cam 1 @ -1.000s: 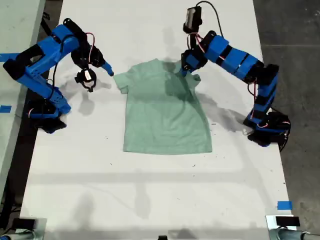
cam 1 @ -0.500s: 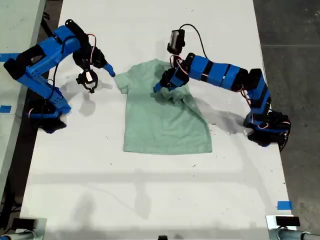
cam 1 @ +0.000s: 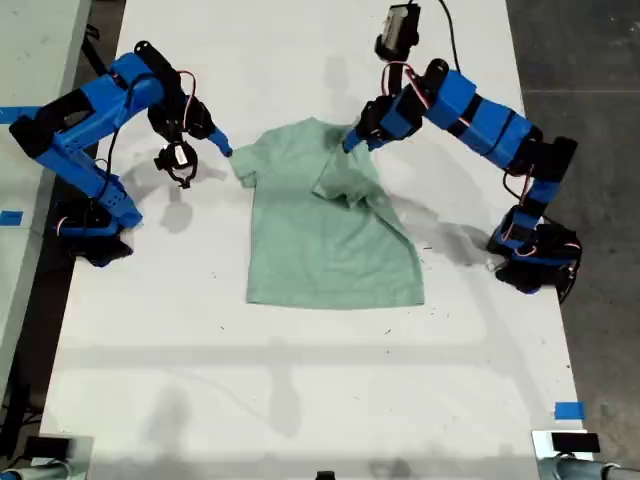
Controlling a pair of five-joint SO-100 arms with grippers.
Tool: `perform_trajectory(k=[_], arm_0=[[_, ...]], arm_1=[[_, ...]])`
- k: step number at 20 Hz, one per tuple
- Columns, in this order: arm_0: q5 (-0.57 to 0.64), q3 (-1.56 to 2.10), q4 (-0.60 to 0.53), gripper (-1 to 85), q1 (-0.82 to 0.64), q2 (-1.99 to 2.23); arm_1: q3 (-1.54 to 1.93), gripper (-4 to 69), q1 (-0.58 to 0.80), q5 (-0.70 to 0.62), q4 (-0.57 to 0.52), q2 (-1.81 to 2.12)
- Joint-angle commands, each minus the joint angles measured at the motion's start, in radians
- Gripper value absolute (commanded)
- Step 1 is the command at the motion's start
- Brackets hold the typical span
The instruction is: Fold tshirt
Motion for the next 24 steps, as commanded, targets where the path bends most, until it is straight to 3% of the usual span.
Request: perform_trajectory(k=[1, 11, 20, 24], arm_0=[[-0.011, -0.150, -0.008, 29.6, 0.029, -0.034], [0.008, -0.402, 0.026, 30.2, 0.044, -0.298], [0.058, -0.402, -0.199, 31.9, -0.021, -0.600], [0.069, -0.420, -0.244, 29.2, -0.055, -0.729]], arm_1=[[0.101, 18.5, 0.023, -0.035, 0.020, 0.175], [0.676, 19.9, 0.095, -0.008, -0.020, 0.657], [0.767, 19.8, 0.051, 0.032, 0.002, 0.802], [0.781, 19.8, 0.028, 0.046, 0.005, 0.833]])
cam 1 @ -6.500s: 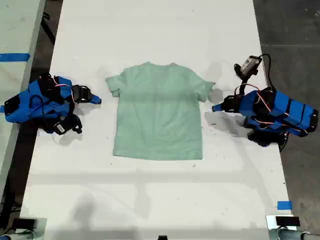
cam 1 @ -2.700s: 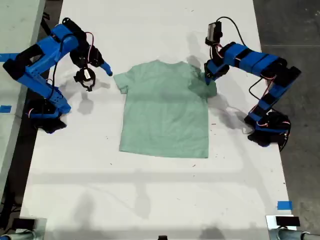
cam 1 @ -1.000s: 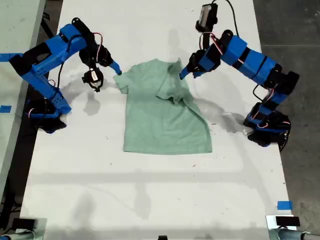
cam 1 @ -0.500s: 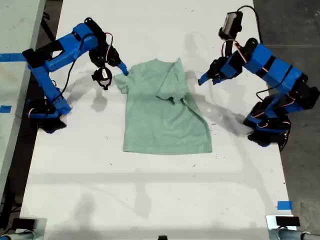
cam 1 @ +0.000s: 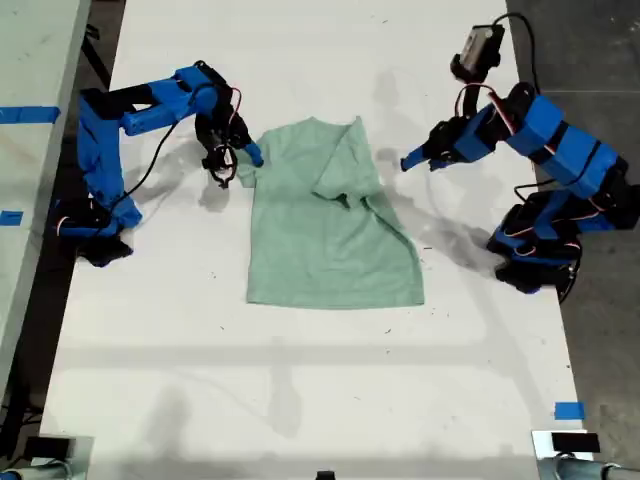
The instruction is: Fold tshirt
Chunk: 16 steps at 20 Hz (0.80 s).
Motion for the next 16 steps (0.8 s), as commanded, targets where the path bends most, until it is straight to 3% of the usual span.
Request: perform_trajectory(k=[1, 5, 8, 13, 16], arm_0=[[0.002, -0.064, -0.026, 27.0, -0.026, -0.055], [-0.011, -0.080, -0.020, 4.3, -0.028, -0.080], [0.000, -0.080, -0.021, 0.1, -0.029, -0.081], [-0.025, -0.091, -0.011, 0.1, -0.012, -0.072], [-0.069, -0.186, 0.123, 0.1, 0.020, -0.014]], arm_1=[[-0.003, 19.8, -0.018, 0.014, 0.009, 0.043], [0.003, 19.8, -0.015, 0.009, 0.002, 0.048], [0.005, 19.9, -0.014, 0.008, 0.002, 0.051], [0.012, 19.8, -0.020, 0.017, 0.002, 0.063], [0.020, 19.6, -0.021, 0.023, 0.002, 0.072]])
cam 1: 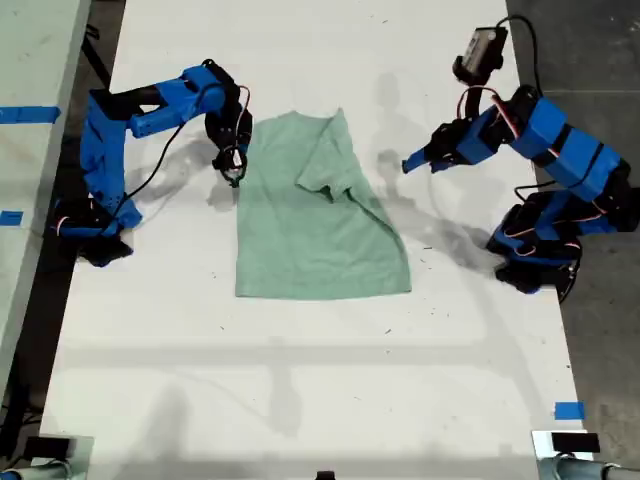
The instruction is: Fold tshirt
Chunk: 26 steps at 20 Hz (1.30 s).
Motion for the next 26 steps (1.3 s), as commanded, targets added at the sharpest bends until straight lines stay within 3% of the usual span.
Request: perform_trajectory(k=[1, 5, 8, 18, 19, 20, 21, 26], arm_0=[[-0.038, -0.106, 0.140, 0.1, 0.021, 0.071], [-0.040, -0.296, 0.242, 0.1, 0.075, 0.103], [-0.031, -0.411, 0.224, 0.1, 0.135, 0.060], [0.025, -0.517, -0.052, 0.2, 0.305, -0.137], [0.026, -0.517, -0.074, 4.7, 0.305, -0.150], [0.037, -0.517, -0.095, 21.0, 0.305, -0.160], [0.052, -0.517, -0.112, 24.5, 0.305, -0.163], [0.083, -0.509, -0.055, 27.4, 0.296, -0.028]], arm_1=[[-0.006, 19.5, -0.012, 0.014, 0.002, 0.041], [-0.006, 19.3, -0.012, 0.014, 0.000, 0.040], [-0.005, 19.3, -0.012, 0.014, -0.003, 0.040], [0.012, 19.3, -0.008, 0.014, -0.015, 0.032], [0.015, 19.3, -0.008, 0.015, -0.015, 0.032], [0.017, 19.3, -0.011, 0.018, -0.017, 0.032], [0.017, 19.3, -0.011, 0.018, -0.017, 0.031], [0.018, 19.3, -0.017, 0.021, -0.017, 0.031]])
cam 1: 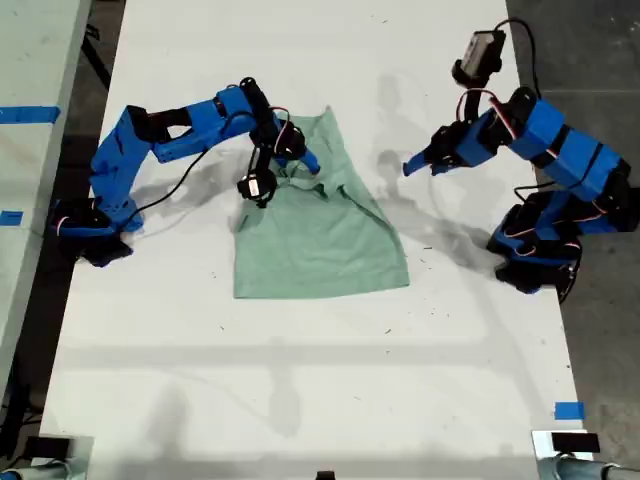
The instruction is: Fold tshirt
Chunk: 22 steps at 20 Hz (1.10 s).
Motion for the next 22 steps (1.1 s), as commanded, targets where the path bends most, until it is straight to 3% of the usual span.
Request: perform_trajectory(k=[1, 7, 9, 16, 22], arm_0=[[0.021, -0.041, 0.077, 27.4, 0.005, 0.196], [-0.067, 0.120, 0.354, 23.8, 0.040, 0.391], [-0.135, 0.195, 0.373, 22.6, 0.094, 0.454], [-0.388, 0.834, 0.120, 25.1, 0.321, 0.825], [-0.532, 0.931, 0.028, 25.9, 0.486, 0.850]], arm_1=[[-0.005, 19.3, -0.020, 0.015, -0.017, 0.028], [0.035, 20.0, -0.101, 0.038, -0.057, -0.003], [0.067, 20.2, -0.133, 0.048, -0.087, -0.009], [0.202, 22.7, -0.291, 0.078, -0.192, -0.037], [0.288, 23.6, -0.428, 0.133, -0.307, -0.123]])
